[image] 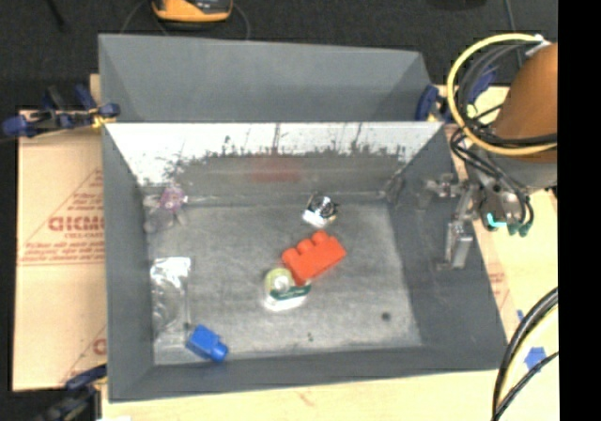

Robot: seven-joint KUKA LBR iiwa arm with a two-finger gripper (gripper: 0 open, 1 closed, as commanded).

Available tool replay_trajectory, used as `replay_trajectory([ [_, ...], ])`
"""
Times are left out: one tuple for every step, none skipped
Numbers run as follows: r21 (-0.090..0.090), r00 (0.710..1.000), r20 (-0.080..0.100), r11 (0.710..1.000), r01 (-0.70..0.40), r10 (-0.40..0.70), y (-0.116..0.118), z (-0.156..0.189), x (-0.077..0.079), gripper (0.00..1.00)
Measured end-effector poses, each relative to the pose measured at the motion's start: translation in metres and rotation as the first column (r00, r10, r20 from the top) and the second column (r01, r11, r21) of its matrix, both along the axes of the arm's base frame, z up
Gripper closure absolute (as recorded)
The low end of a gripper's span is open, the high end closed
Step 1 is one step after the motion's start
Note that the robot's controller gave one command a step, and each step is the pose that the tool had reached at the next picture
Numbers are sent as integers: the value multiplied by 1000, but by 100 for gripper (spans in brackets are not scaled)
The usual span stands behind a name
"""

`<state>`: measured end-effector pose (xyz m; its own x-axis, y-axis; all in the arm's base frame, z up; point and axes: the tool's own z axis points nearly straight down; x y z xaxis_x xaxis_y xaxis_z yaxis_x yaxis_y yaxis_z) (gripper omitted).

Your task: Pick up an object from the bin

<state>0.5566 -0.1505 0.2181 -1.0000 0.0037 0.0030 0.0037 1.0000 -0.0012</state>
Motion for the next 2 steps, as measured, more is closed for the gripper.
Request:
replay_trajectory([
  [5,994,0,994,-109,109,111,-118,-12,0],
  [1,949,9,950,-314,314,159,-148,41,0],
])
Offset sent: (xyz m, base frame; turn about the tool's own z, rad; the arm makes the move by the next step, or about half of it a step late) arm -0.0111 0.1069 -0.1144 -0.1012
